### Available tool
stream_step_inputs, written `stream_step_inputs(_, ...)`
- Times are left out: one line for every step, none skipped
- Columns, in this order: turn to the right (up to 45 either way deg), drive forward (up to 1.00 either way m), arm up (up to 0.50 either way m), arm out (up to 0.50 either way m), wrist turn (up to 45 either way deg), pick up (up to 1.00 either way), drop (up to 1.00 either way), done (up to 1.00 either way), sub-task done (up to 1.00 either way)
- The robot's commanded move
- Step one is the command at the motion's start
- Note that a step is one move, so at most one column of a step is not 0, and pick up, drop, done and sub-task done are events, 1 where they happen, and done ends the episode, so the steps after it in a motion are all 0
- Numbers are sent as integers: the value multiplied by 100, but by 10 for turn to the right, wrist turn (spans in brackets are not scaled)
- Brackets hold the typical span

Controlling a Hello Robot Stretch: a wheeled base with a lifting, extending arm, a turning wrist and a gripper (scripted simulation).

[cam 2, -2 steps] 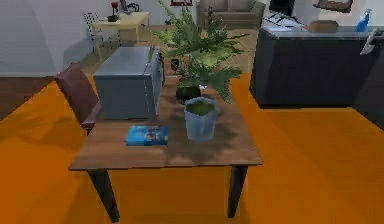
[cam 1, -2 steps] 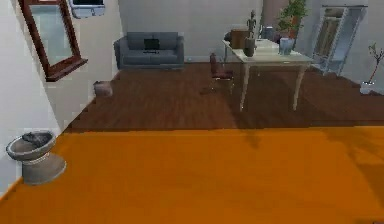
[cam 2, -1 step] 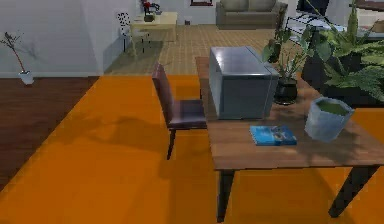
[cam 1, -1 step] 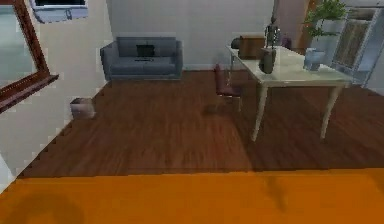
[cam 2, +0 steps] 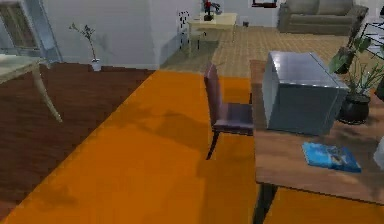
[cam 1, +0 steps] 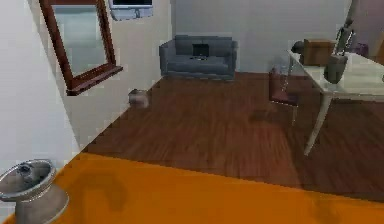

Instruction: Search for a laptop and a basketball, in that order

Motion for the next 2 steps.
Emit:
stream_step_inputs(0,100,0,0,0,0,0,0,0)
stream_step_inputs(-30,0,0,0,0,0,0,0,0)
